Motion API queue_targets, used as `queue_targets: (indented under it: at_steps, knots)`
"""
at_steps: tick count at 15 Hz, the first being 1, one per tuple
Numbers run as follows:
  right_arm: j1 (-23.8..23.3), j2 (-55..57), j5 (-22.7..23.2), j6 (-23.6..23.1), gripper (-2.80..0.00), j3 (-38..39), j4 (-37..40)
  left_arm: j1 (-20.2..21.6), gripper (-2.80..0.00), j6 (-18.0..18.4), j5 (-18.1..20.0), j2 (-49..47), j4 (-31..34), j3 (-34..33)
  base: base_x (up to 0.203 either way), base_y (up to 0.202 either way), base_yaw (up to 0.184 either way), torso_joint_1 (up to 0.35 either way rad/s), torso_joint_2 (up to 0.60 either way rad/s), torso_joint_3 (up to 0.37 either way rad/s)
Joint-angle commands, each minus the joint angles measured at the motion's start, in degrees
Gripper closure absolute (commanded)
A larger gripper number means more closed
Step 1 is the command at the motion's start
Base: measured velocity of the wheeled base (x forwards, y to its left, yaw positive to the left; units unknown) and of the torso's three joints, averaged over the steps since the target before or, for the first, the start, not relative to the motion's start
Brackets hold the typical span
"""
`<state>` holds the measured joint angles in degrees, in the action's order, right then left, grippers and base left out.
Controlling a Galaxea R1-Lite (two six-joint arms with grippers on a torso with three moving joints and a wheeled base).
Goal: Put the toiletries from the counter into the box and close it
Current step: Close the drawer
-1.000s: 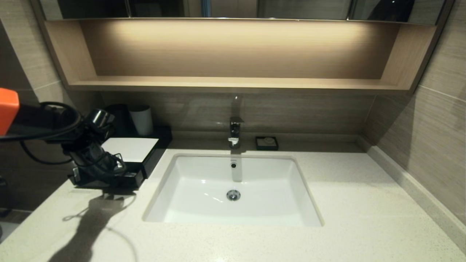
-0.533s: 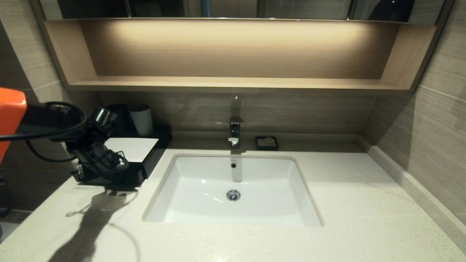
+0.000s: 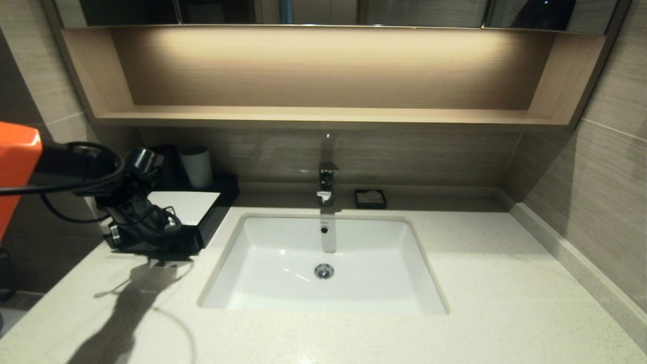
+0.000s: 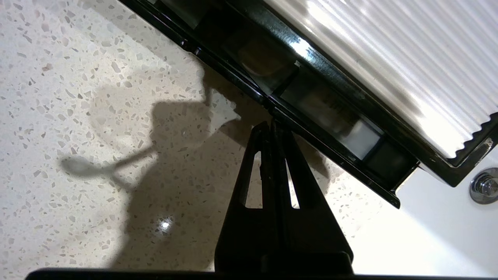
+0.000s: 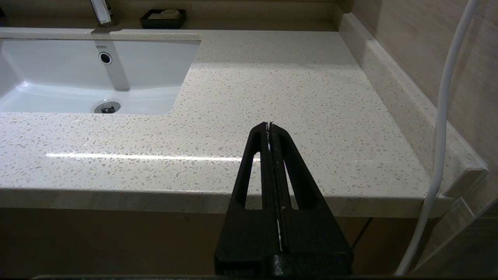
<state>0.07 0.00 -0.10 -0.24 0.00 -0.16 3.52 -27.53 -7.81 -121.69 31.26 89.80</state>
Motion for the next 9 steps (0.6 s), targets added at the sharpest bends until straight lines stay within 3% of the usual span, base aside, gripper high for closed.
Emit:
queue_targets:
  at_steps: [1,9]
  knots:
    - [0.01,-0.09,0.01,-0.04,0.00,0.00,-0.02,0.07,0.00,-0.16,-0.10,-0.40,0.21,1.01,0.000,0.000,0.000,0.000,0.00,0.000]
    - [0.01,-0.09,0.01,-0.06,0.00,0.03,-0.02,-0.01,0.00,-0.68,-0.10,-2.09,0.12,2.75,0.000,0.000,0.000,0.000,0.00,0.000]
